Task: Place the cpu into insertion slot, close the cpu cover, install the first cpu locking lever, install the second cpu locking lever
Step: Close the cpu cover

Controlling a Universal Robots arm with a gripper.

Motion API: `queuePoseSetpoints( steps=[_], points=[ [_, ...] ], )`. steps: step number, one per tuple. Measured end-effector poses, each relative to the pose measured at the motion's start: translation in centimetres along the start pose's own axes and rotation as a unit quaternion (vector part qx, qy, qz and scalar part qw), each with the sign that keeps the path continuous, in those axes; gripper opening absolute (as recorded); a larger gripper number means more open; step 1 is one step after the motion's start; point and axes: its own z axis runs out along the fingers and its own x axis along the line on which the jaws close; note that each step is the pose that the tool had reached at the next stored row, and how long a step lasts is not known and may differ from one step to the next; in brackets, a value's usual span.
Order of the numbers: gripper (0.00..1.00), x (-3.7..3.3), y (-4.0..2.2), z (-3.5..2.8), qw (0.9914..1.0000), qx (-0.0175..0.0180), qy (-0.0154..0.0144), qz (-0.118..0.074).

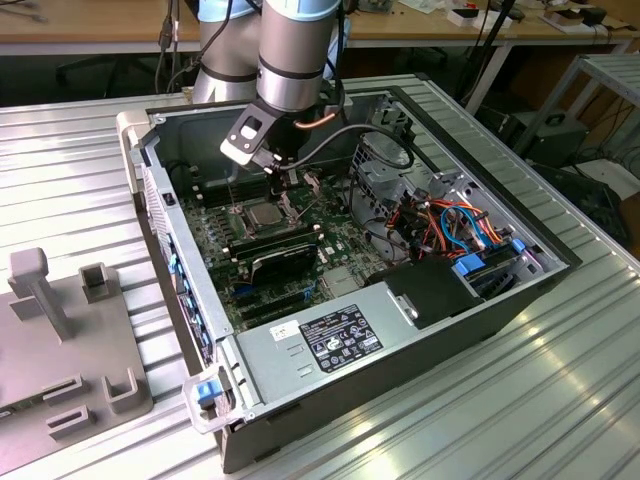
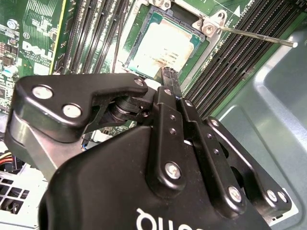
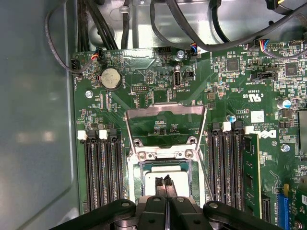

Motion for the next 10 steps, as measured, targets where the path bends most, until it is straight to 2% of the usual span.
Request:
queuePoseSetpoints(
  steps=[7,10],
  points=[
    [0.11,0.01,-0.01,-0.06,1.0,0.0001,-0.0001,0.0],
    [0.11,0.08,-0.01,-0.81,1.0,0.0,0.0001,0.0]
  ],
)
